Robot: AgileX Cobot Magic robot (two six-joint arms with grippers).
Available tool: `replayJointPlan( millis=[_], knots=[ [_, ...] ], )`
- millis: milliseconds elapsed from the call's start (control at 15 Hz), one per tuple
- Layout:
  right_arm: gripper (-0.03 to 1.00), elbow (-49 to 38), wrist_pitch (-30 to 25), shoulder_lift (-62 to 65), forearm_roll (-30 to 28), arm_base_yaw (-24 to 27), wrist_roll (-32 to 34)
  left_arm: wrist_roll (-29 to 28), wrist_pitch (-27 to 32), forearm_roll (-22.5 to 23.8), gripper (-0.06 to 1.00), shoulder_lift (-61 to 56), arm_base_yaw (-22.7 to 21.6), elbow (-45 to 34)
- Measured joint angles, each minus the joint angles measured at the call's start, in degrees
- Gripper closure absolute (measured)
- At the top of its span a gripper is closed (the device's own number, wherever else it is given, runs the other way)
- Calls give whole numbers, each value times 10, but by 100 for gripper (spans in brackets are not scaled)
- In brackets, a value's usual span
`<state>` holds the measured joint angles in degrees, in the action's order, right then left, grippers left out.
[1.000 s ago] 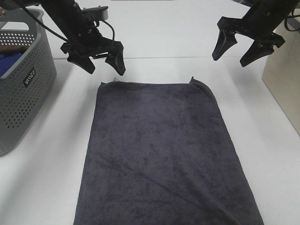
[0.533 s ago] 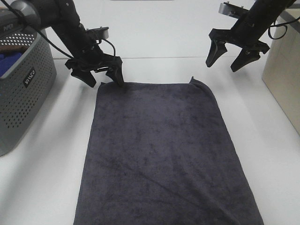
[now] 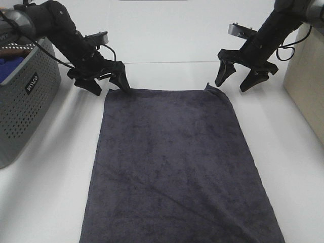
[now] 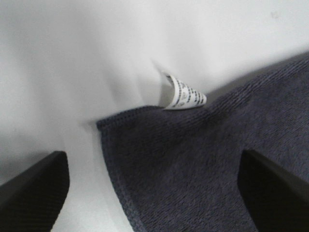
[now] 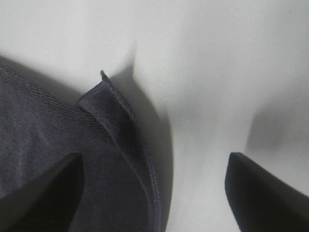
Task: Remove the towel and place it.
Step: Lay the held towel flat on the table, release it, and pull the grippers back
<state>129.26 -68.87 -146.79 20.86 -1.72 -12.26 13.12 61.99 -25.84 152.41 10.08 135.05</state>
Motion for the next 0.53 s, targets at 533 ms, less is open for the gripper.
replayJointPlan(
  millis=[533],
  knots=[
    [21, 1, 49, -32, 48, 0, -15, 2, -8, -13, 5, 13, 0, 9]
  ],
)
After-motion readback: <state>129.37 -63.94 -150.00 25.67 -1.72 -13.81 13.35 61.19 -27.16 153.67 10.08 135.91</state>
